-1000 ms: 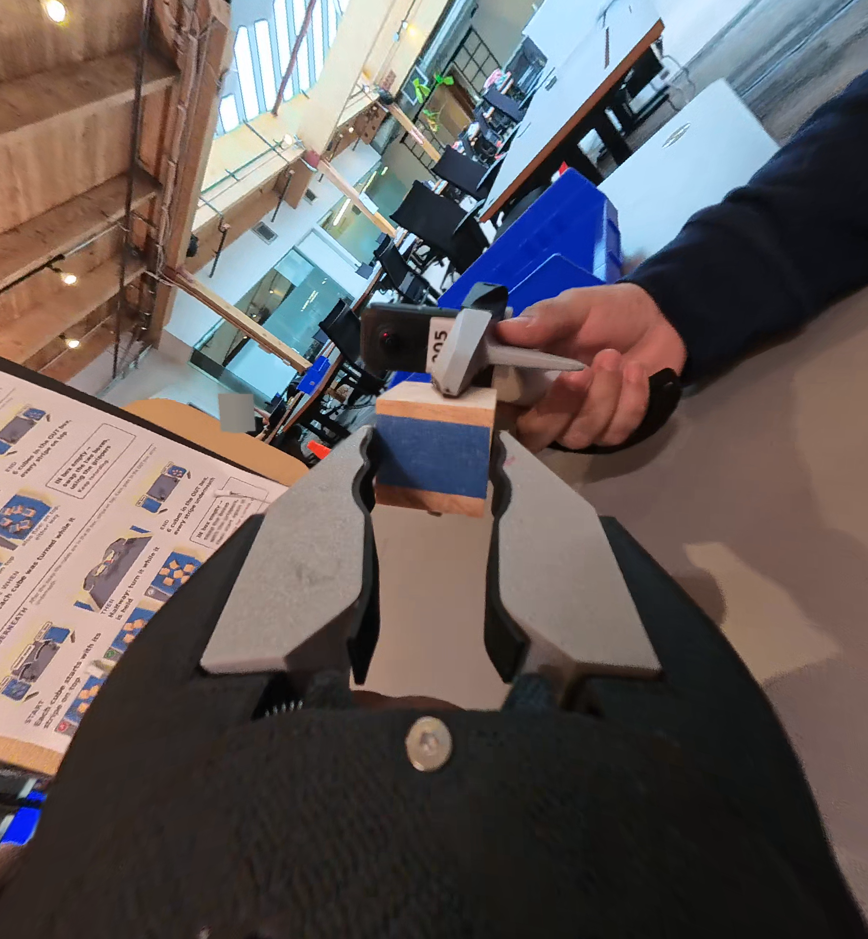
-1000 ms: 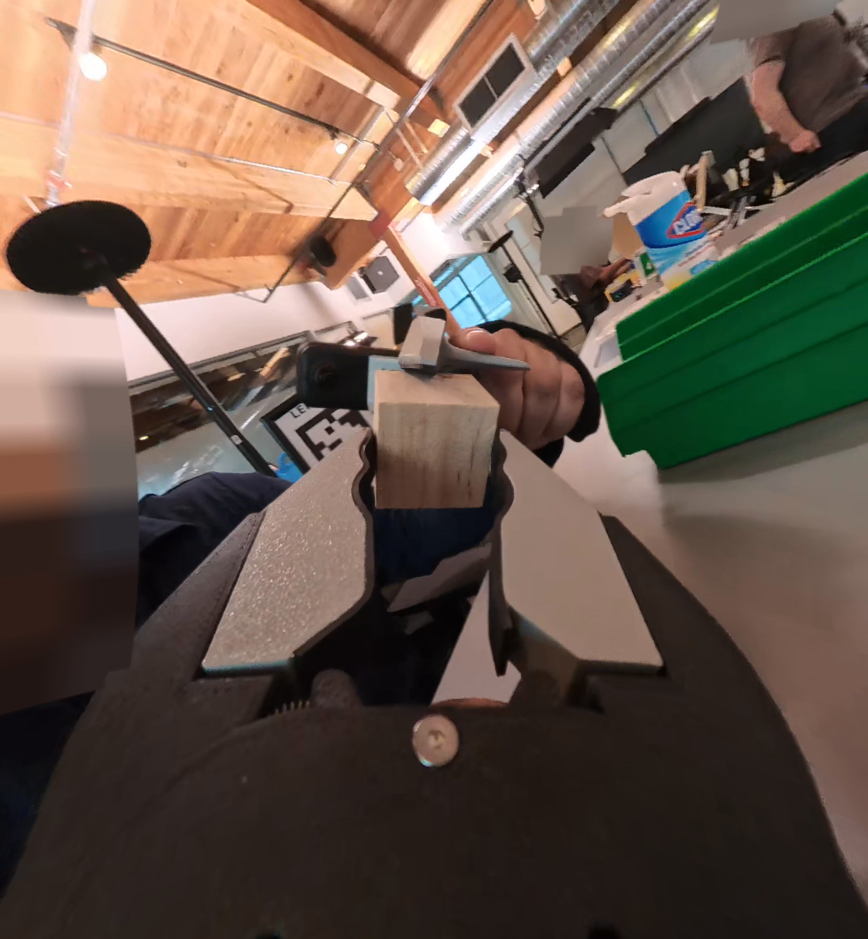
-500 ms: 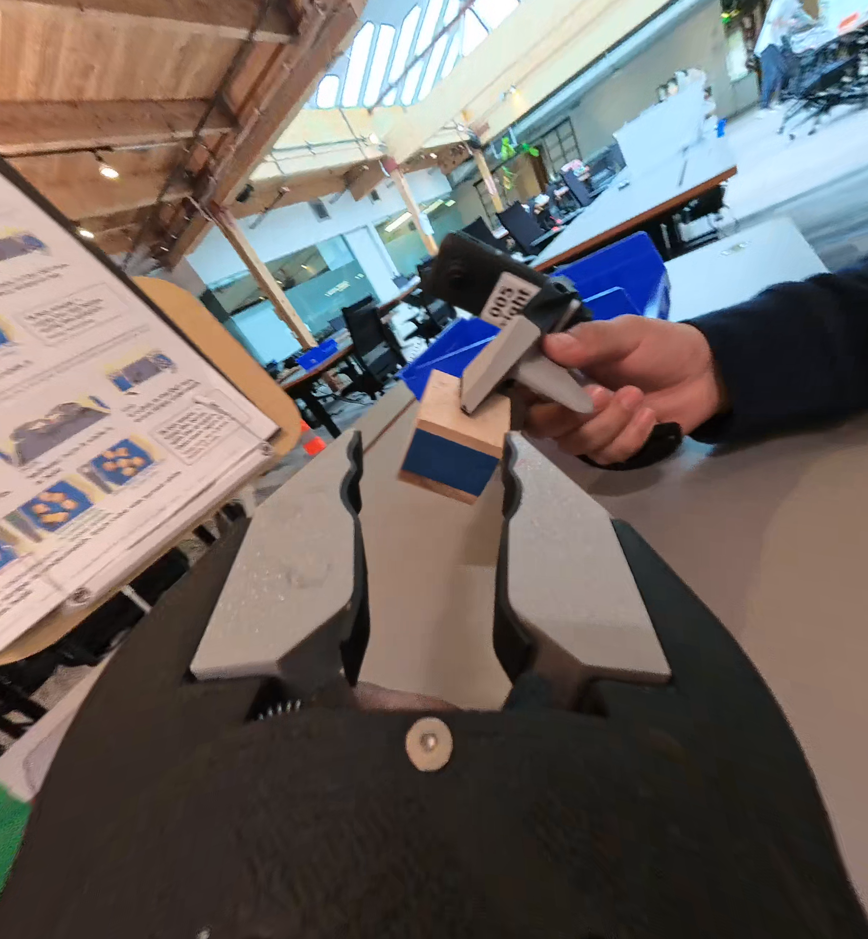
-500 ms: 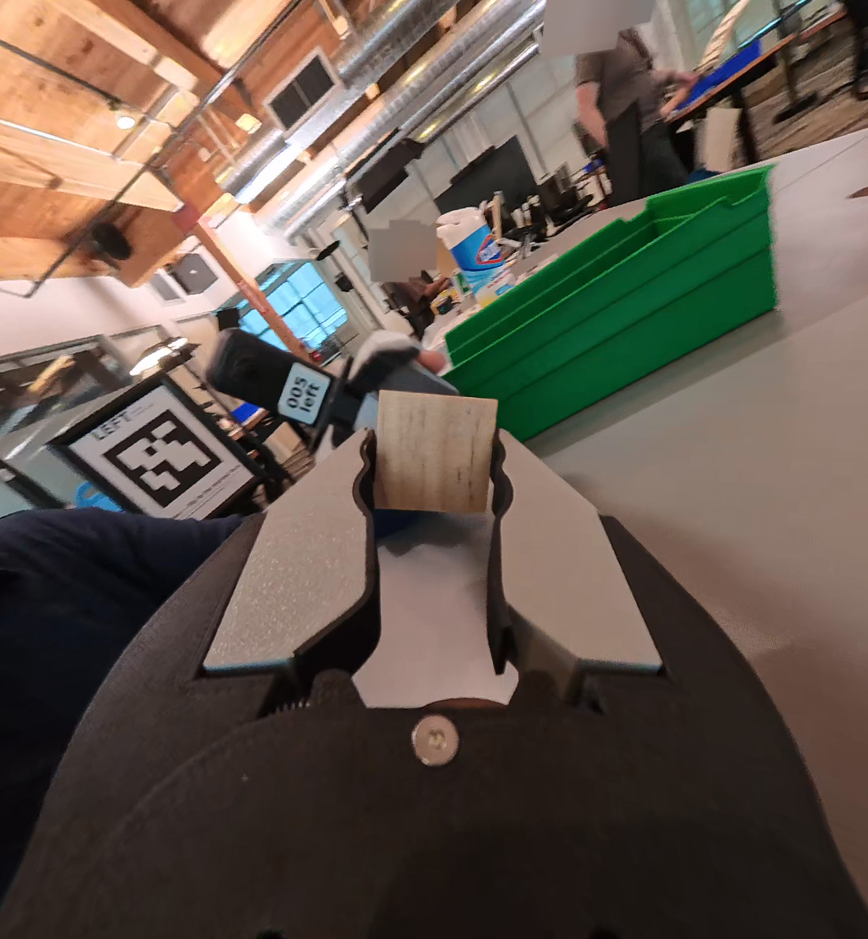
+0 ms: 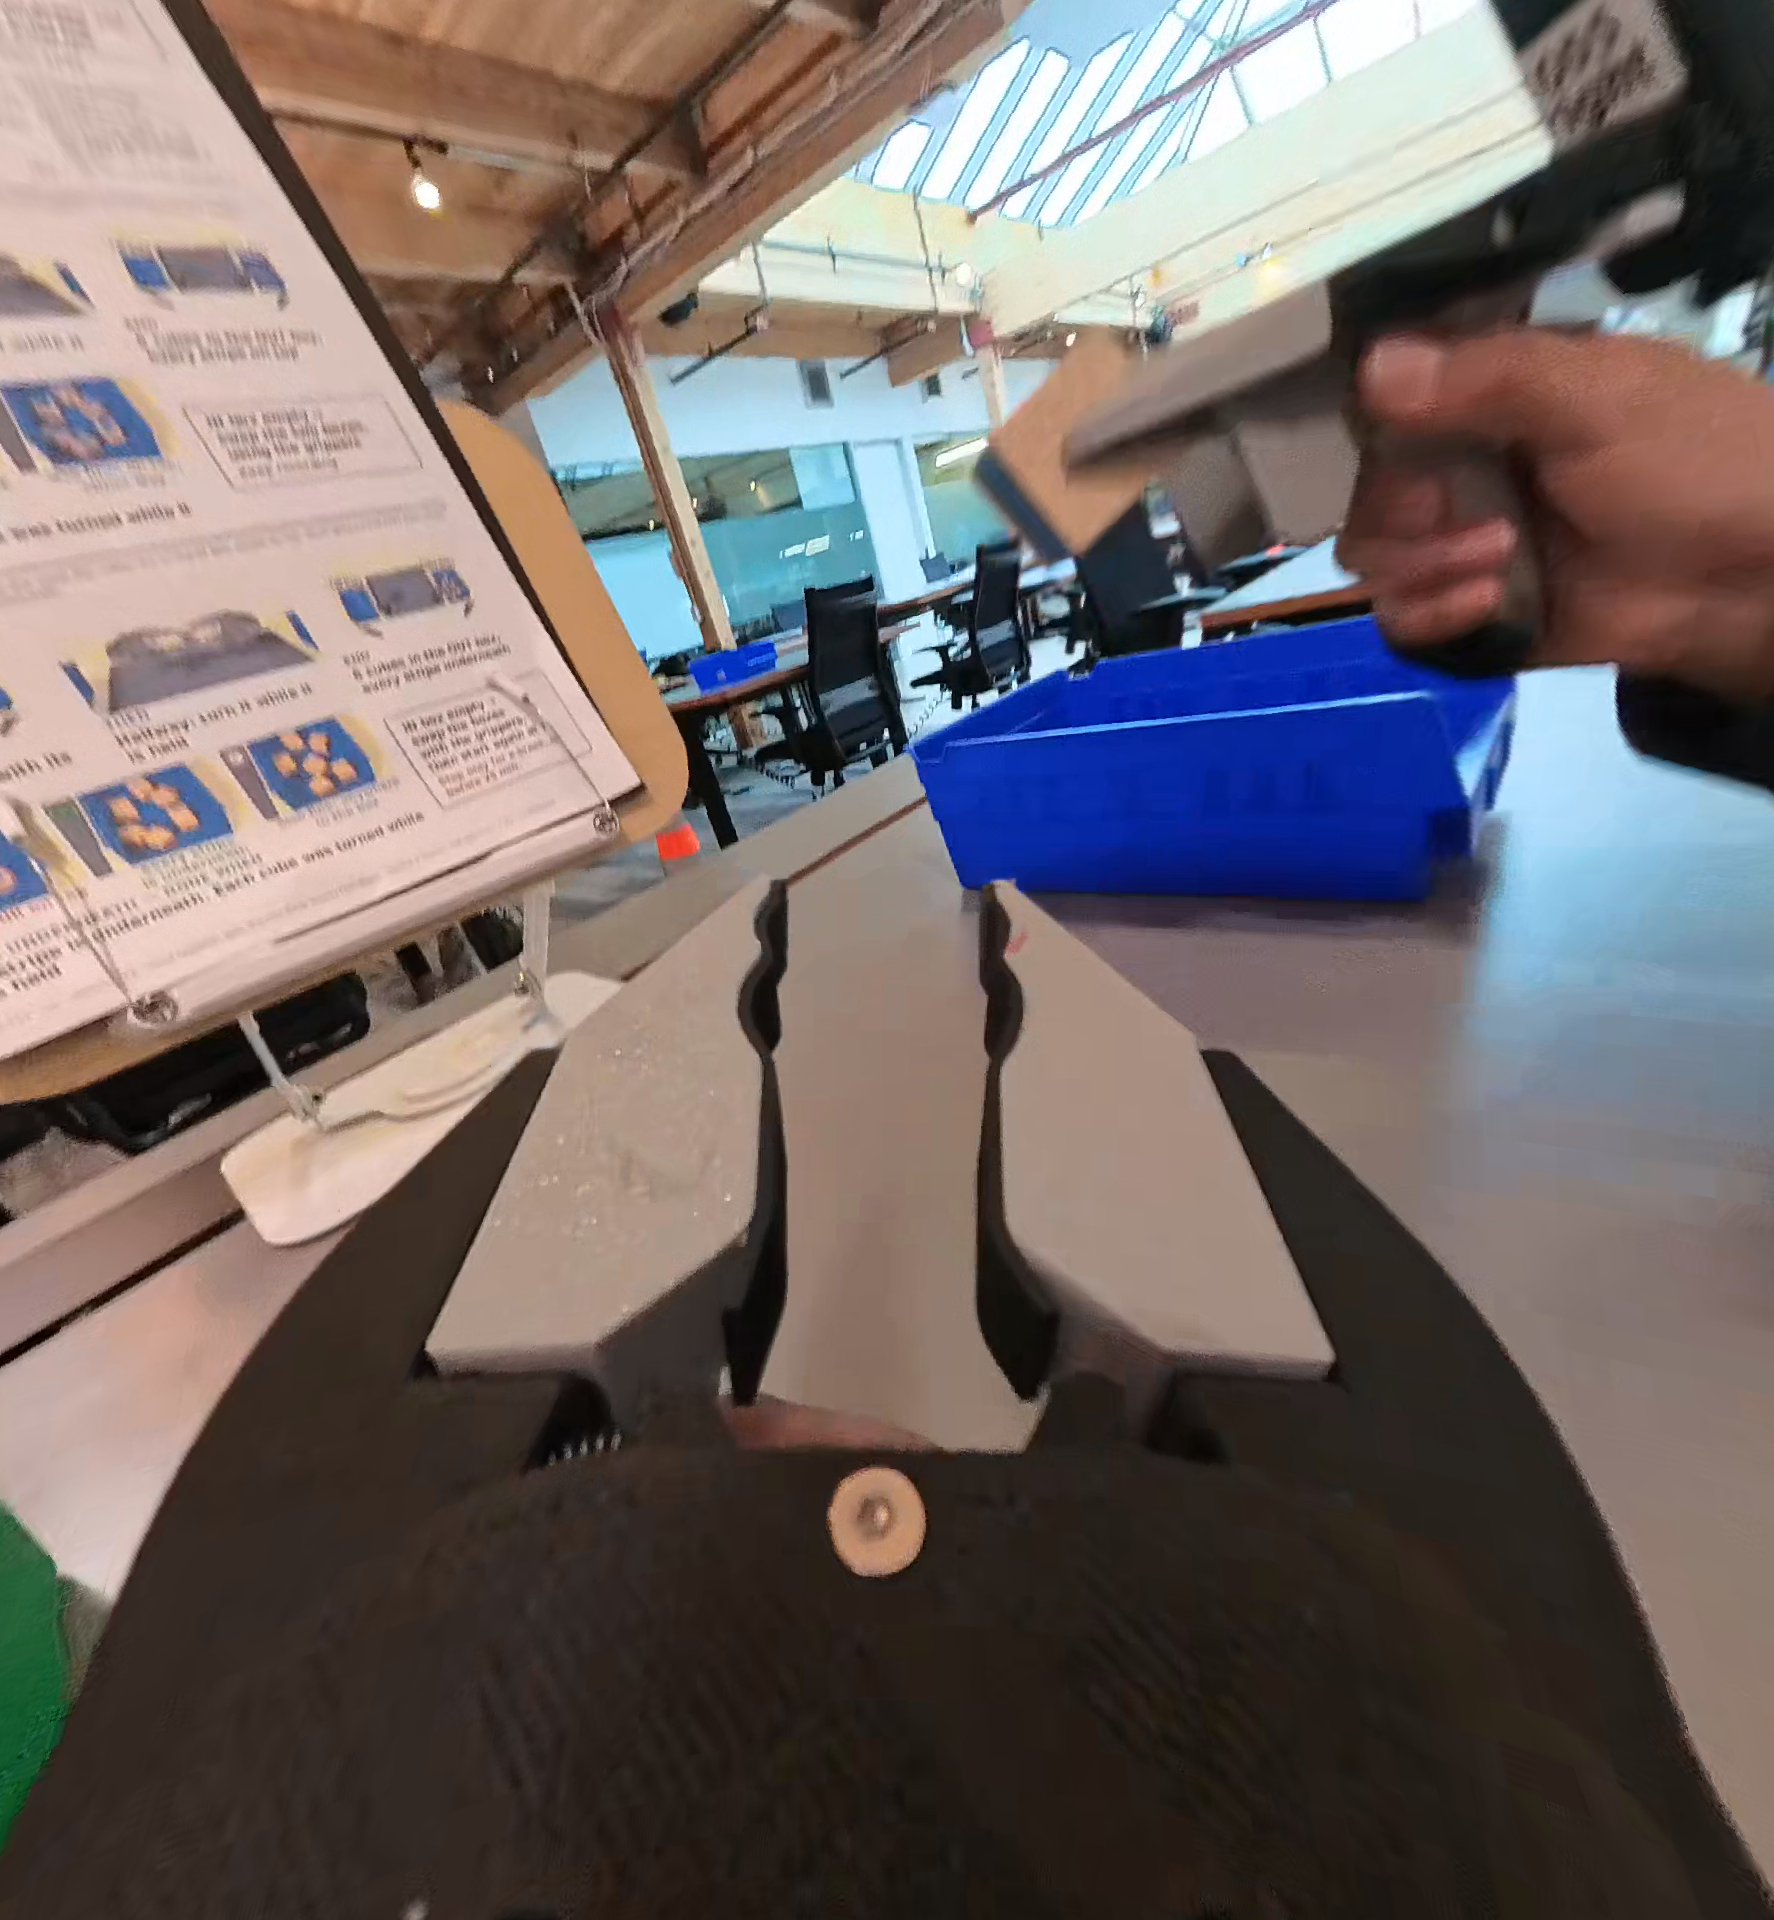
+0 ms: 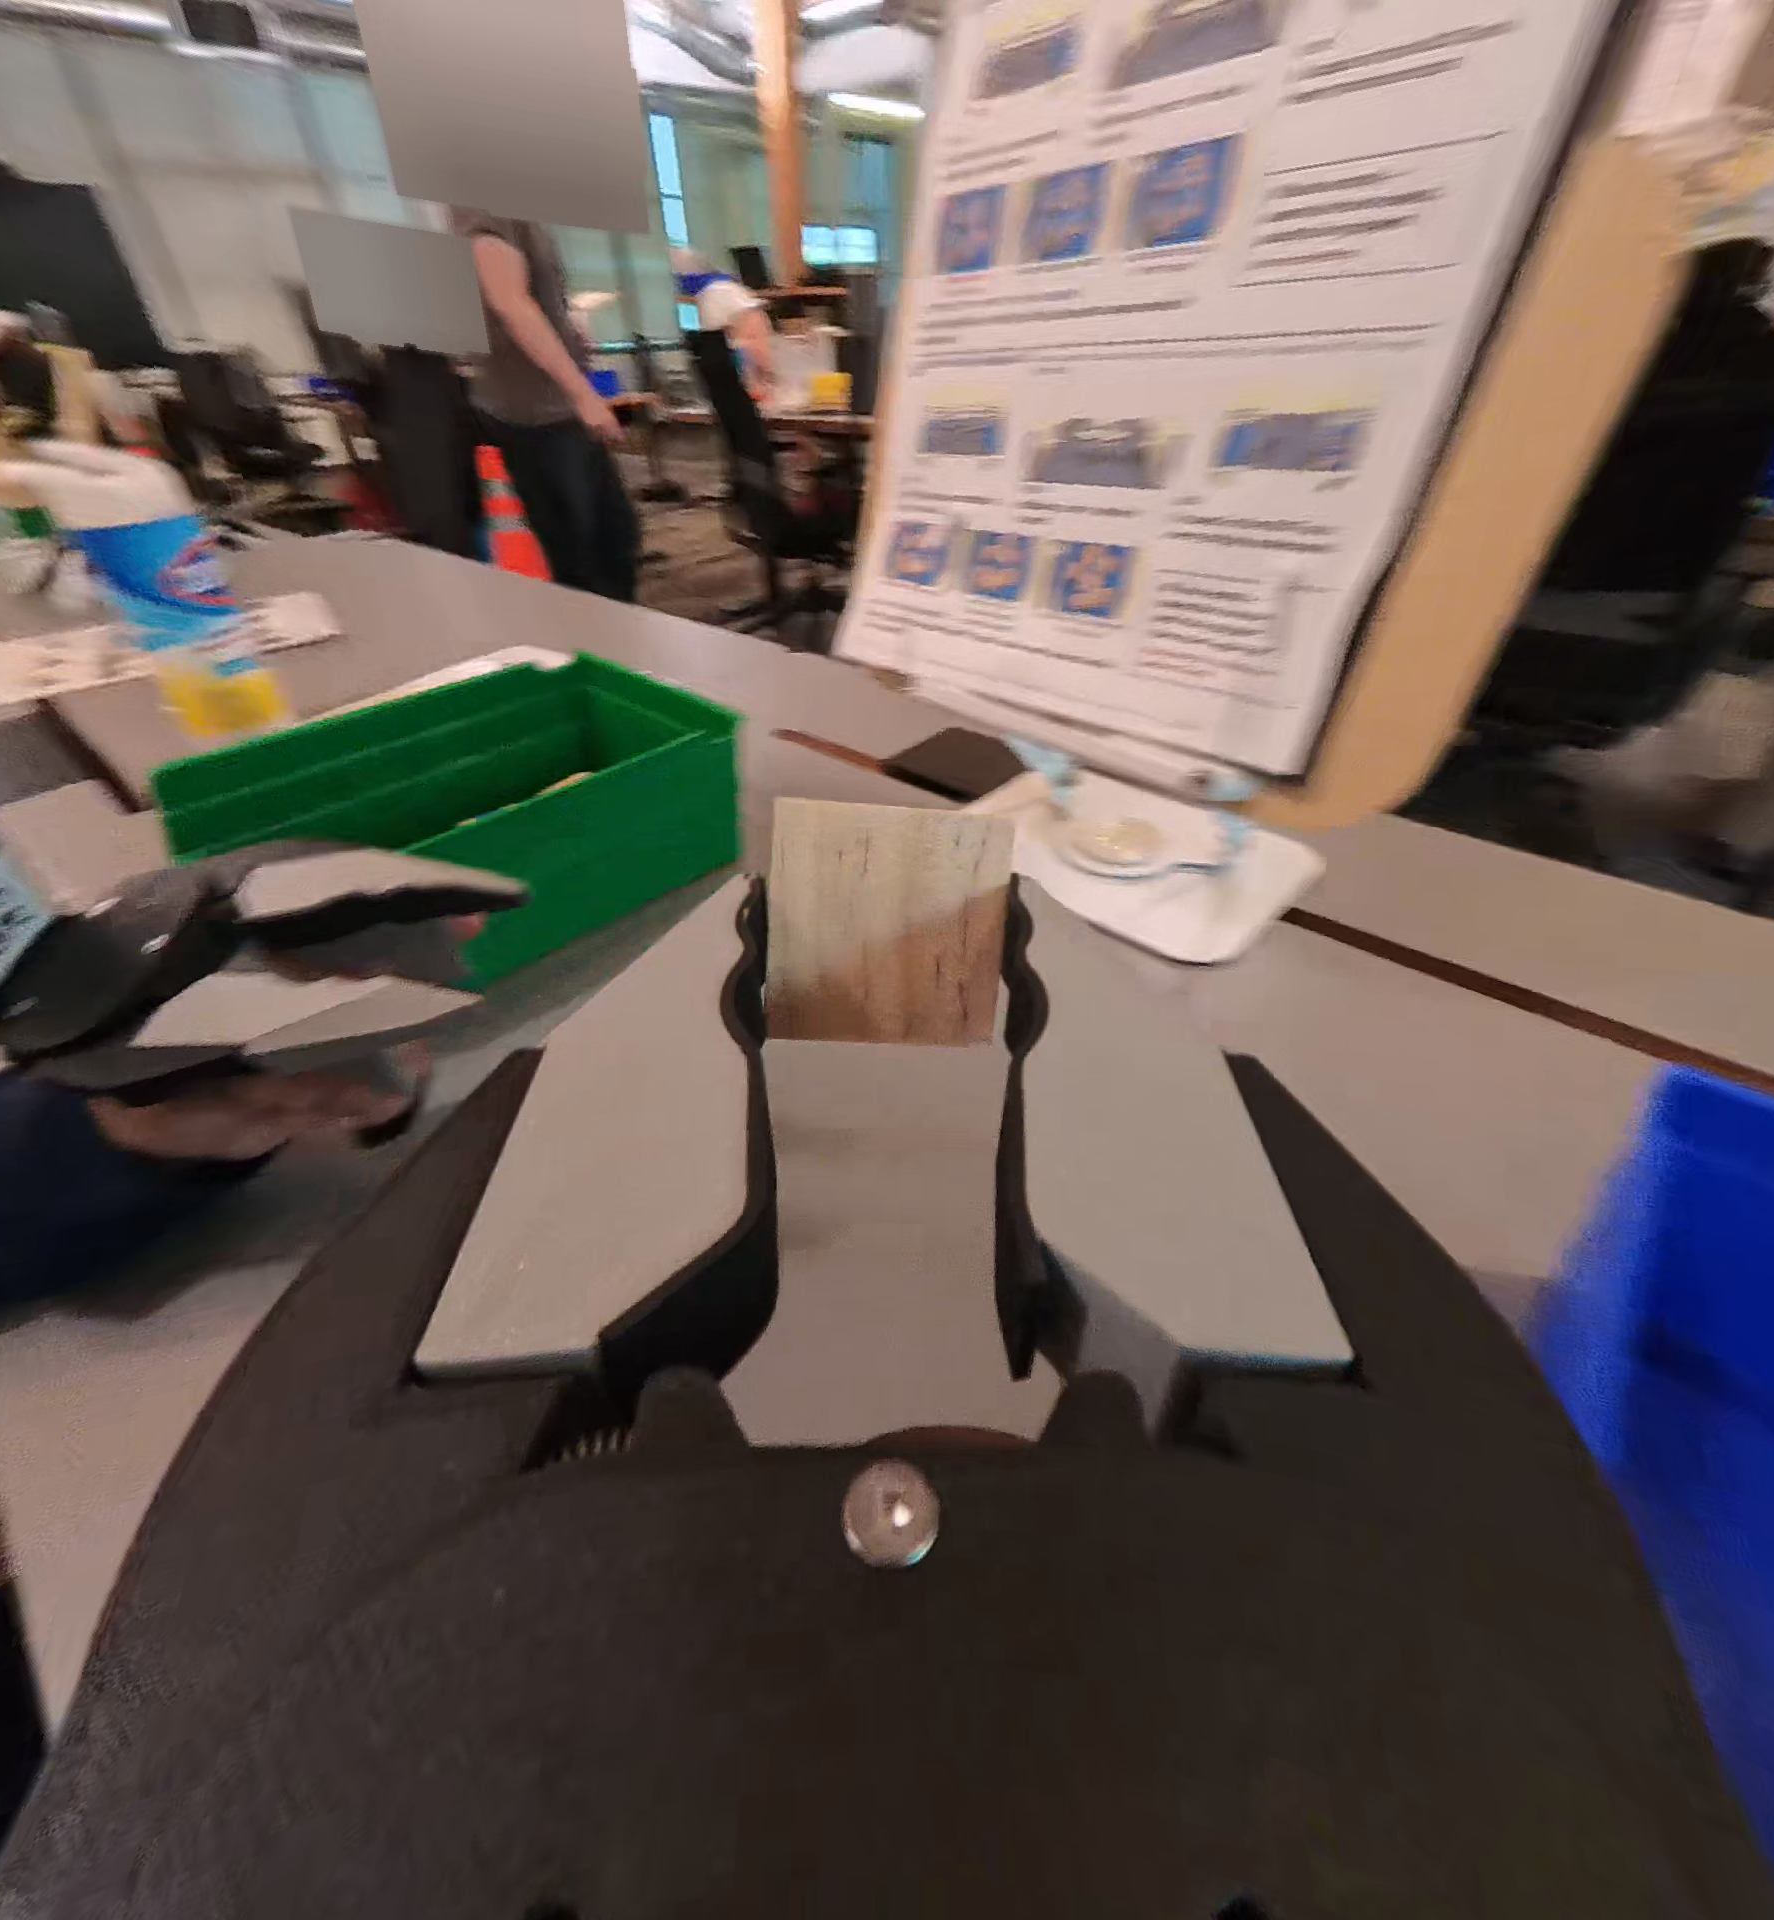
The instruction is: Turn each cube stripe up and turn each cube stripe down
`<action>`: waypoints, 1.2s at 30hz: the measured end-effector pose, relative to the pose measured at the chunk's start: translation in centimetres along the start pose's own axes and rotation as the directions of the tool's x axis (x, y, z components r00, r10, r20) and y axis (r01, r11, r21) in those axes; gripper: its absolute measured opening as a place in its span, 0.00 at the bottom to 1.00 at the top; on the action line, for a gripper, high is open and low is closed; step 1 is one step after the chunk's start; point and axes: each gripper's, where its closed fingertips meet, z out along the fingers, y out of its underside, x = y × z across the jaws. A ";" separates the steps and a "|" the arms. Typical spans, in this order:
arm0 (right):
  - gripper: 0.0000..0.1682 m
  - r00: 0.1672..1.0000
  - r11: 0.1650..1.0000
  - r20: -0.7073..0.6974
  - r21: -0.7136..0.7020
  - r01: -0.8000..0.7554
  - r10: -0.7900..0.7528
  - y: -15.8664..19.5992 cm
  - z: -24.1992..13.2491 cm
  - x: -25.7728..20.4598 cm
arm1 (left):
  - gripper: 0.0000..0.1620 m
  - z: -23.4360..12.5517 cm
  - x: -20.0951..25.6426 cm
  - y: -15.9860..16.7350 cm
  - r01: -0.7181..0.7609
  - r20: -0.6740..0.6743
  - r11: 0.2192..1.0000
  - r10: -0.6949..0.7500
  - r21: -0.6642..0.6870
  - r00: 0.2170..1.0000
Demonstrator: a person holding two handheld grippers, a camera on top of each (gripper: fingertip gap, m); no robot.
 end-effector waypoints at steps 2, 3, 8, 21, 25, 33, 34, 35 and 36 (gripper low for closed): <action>0.25 0.994 0.999 -0.107 -0.043 -0.014 0.009 -1.0 -1.2 5.0 | 0.21 0.3 -0.1 0.8 0.000 0.013 0.999 0.000 -0.040 1.000; 0.25 0.984 0.995 -0.177 -0.097 -0.015 -0.002 -0.8 -1.7 7.9 | 0.20 0.4 0.0 1.0 -0.006 0.016 0.999 0.007 -0.053 1.000; 0.25 0.909 0.899 -0.410 -0.420 -0.122 -0.068 4.1 -3.9 20.4 | 0.20 0.7 -0.1 1.8 -0.014 0.033 0.995 0.017 -0.095 0.999; 0.26 0.798 0.510 -0.564 -0.761 -0.401 -0.215 18.1 -6.6 33.1 | 0.20 1.2 0.7 3.3 -0.050 0.003 0.986 0.052 -0.159 0.999; 0.27 0.792 0.469 -0.562 -0.781 -0.413 -0.239 19.8 -7.5 34.3 | 0.21 1.2 0.5 3.6 -0.035 0.007 0.984 0.037 -0.173 0.999; 0.40 0.818 0.696 -0.563 -0.634 -0.337 -0.118 12.4 -5.6 30.9 | 0.24 1.3 0.7 4.0 -0.014 -0.005 0.979 0.014 -0.203 1.000; 0.39 0.836 0.750 -0.539 -0.593 -0.293 -0.100 10.3 -4.8 29.3 | 0.25 1.3 0.6 4.3 -0.014 0.000 0.976 0.014 -0.219 1.000; 0.39 0.860 0.798 -0.505 -0.548 -0.249 -0.078 8.2 -3.9 27.1 | 0.25 1.3 0.5 4.4 -0.011 0.004 0.973 0.012 -0.229 1.000; 0.38 0.890 0.842 -0.452 -0.500 -0.204 -0.052 6.4 -2.9 24.4 | 0.25 1.4 0.5 4.6 -0.002 0.008 0.971 0.004 -0.238 1.000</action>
